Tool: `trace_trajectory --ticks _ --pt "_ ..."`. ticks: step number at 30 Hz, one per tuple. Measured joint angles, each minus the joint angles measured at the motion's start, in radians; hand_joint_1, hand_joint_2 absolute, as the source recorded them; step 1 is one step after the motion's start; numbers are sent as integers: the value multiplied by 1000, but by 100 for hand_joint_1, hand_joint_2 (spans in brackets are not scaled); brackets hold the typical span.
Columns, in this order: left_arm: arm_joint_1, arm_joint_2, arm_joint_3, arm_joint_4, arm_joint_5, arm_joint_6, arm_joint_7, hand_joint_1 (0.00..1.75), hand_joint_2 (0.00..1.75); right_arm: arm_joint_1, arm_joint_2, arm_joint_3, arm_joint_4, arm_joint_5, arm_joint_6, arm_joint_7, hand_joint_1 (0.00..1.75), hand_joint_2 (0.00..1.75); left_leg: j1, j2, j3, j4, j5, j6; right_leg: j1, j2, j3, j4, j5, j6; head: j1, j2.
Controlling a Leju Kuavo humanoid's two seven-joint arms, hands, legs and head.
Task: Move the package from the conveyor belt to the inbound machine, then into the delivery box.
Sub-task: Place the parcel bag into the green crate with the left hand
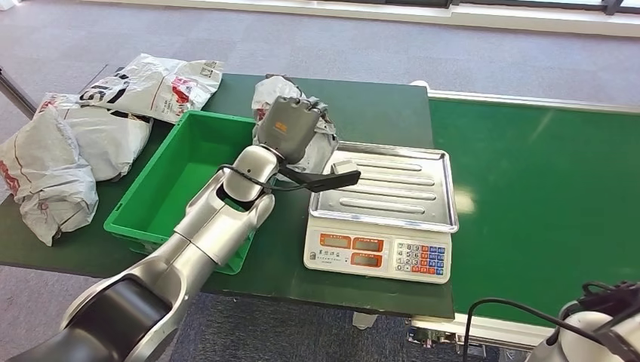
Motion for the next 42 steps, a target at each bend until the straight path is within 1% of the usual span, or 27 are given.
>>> trace_trajectory --ticks 2,4,6,8,12,15,18,20,22,24,26,30,32,36,42 --pt "9 10 23 -9 -34 -9 39 175 175 2 0 -8 0 -2 0 0 0 175 0 0 0 0 0 0 0 0 0 0 0 0 0 0" --pt "14 29 37 -12 -57 -50 133 175 175 4 0 -16 0 -3 0 1 0 175 0 0 0 0 0 0 0 0 0 0 0 0 0 0" --pt "17 59 40 -6 -63 -101 237 175 175 5 0 -21 0 -1 0 4 0 175 0 1 0 0 0 0 0 2 0 0 0 0 0 0" --pt "23 92 42 12 -63 -119 297 175 175 6 0 -27 0 5 0 9 0 175 0 2 1 0 0 0 0 3 0 0 0 0 0 0" --pt "38 142 49 51 -63 -118 332 175 175 7 0 -36 0 11 0 11 0 175 1 1 1 0 1 -1 1 3 -1 0 0 -1 0 0" --pt "51 165 69 71 -63 -111 348 175 175 8 0 -41 0 16 0 12 0 175 1 1 0 -1 1 -1 1 2 -1 1 0 -1 0 0" --pt "70 187 106 82 -63 -100 365 175 175 9 0 -45 0 23 0 17 0 175 1 2 0 -1 1 -1 1 3 -1 1 0 -1 0 0" --pt "84 201 135 86 -63 -99 374 87 175 10 0 -47 -1 29 0 23 0 175 1 2 0 -1 1 -1 1 3 -1 1 0 -1 0 0" --pt "96 214 160 89 -63 -104 382 0 87 10 0 -48 -3 34 0 28 0 175 1 2 0 -1 1 -1 1 3 -1 1 0 -1 0 0" --pt "107 223 179 92 -63 -111 398 0 0 10 0 -48 -5 48 0 39 0 175 1 2 0 -1 1 -2 1 3 -1 1 0 -2 0 0" --pt "117 228 191 93 -63 -101 415 0 0 10 0 -46 -7 68 0 54 0 175 1 2 0 -1 1 -2 2 3 -1 1 0 -2 0 0" --pt "135 238 190 68 -64 -8 467 0 0 11 0 -43 -20 91 0 72 0 175 1 2 0 -1 1 -2 2 3 -1 1 0 -2 0 0" --pt "142 243 185 37 -64 17 481 0 0 14 0 -43 -28 89 0 74 0 175 1 2 0 -1 1 -2 2 3 -1 1 0 -2 0 0" --pt "155 249 182 -28 -64 28 483 0 0 17 0 -43 -38 81 0 73 0 175 1 1 0 -1 1 -2 1 3 -1 1 0 -2 0 0" --pt "173 268 157 -111 -64 34 514 0 0 20 0 -43 -42 68 0 67 0 175 1 2 0 -1 1 -2 2 3 -2 1 0 -2 0 0"
